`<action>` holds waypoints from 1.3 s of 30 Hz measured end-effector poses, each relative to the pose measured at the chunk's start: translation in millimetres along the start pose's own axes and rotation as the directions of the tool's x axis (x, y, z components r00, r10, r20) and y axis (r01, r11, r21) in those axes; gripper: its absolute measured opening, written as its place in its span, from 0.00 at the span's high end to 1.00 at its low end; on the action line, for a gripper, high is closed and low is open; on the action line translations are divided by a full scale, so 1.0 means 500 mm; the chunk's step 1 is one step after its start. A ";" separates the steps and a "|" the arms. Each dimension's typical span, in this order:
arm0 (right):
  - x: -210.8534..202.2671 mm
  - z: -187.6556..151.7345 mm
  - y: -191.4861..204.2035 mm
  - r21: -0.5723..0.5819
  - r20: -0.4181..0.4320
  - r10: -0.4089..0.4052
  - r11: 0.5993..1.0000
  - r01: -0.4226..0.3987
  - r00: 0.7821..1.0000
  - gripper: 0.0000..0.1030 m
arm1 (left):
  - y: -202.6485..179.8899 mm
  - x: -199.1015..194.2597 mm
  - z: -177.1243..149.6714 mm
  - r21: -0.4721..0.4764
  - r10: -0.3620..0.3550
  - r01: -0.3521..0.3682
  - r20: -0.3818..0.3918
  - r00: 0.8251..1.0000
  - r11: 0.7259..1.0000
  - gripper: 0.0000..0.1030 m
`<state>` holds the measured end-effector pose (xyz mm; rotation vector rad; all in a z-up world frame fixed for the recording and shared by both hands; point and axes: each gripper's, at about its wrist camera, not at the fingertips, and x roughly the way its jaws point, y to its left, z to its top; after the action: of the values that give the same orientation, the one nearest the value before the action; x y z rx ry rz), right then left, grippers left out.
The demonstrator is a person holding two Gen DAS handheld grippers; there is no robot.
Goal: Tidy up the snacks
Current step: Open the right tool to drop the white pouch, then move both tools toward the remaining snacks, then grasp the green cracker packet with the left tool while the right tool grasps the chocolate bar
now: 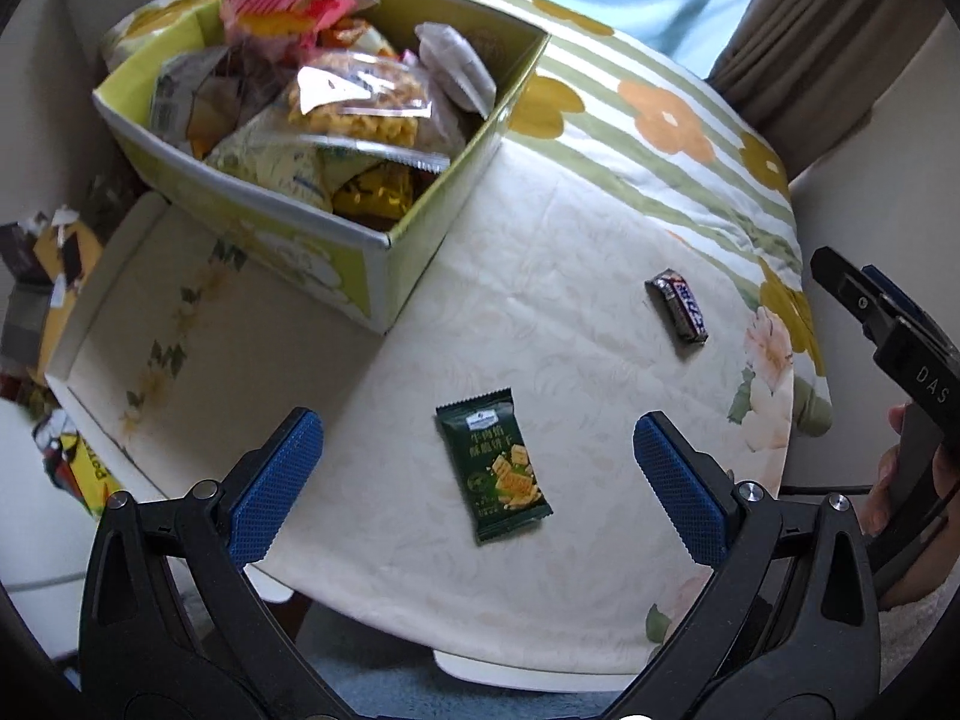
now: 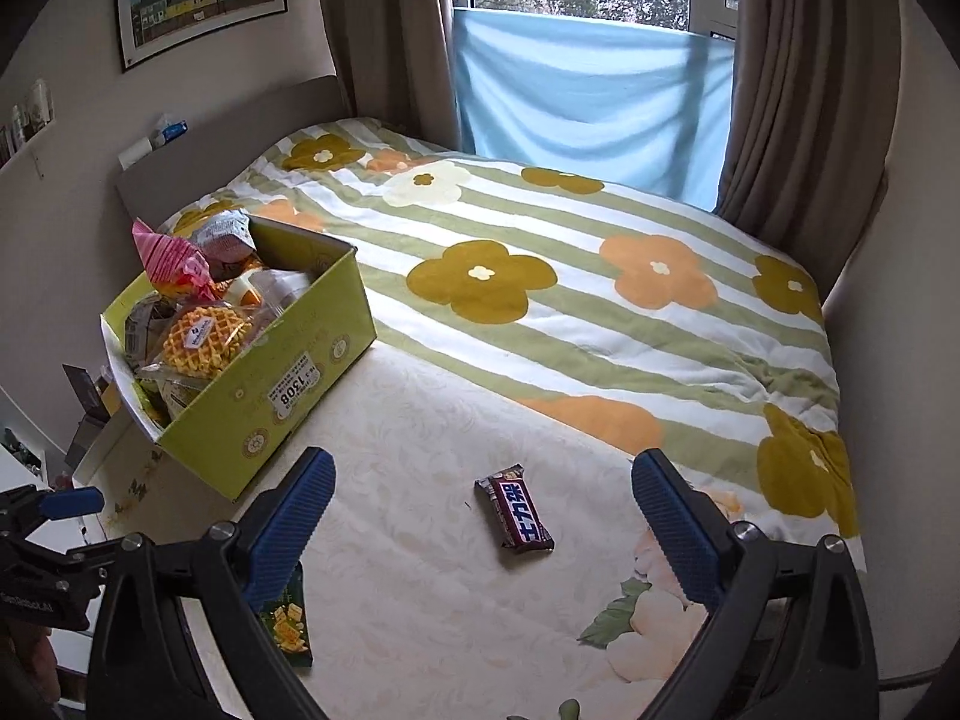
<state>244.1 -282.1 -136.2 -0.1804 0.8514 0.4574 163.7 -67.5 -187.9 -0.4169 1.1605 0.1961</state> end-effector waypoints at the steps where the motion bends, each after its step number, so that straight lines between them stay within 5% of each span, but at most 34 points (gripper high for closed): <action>1: 0.013 -0.004 -0.003 -0.005 -0.013 -0.002 1.000 0.002 1.000 0.04 | -0.002 0.018 -0.012 -0.012 0.006 -0.006 -0.016 1.000 1.000 0.00; 4: 0.047 -0.019 -0.014 -0.030 -0.041 -0.016 0.999 0.014 0.999 0.04 | -0.012 0.061 -0.039 -0.044 0.012 -0.014 -0.051 0.999 0.999 0.01; 8: 0.105 -0.046 -0.029 -0.079 -0.095 -0.032 0.997 0.024 0.995 0.04 | -0.023 0.141 -0.077 -0.091 0.021 -0.034 -0.136 0.990 0.995 0.20; 20: 0.213 -0.099 -0.064 -0.122 -0.207 -0.007 0.992 -0.019 0.978 0.04 | -0.031 0.239 -0.104 -0.154 0.107 -0.138 -0.198 0.974 0.978 0.30; 27: 0.230 -0.102 -0.071 -0.126 -0.212 0.006 0.991 -0.033 0.977 0.04 | -0.034 0.239 -0.095 -0.119 0.181 -0.209 -0.208 0.961 0.971 0.59; 31: 0.245 -0.103 -0.073 -0.122 -0.218 0.001 0.992 -0.028 0.976 0.04 | -0.010 0.234 -0.090 -0.155 0.127 -0.162 -0.216 0.968 0.975 0.61; 39: 0.288 -0.108 -0.072 -0.147 -0.251 -0.006 0.989 -0.032 0.968 0.08 | -0.020 0.212 -0.085 -0.103 0.136 -0.157 -0.184 0.973 0.982 0.61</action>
<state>305.4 -286.5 -281.6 -0.3781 1.0675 0.5185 172.7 -101.0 -297.3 -0.4587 1.3598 0.3629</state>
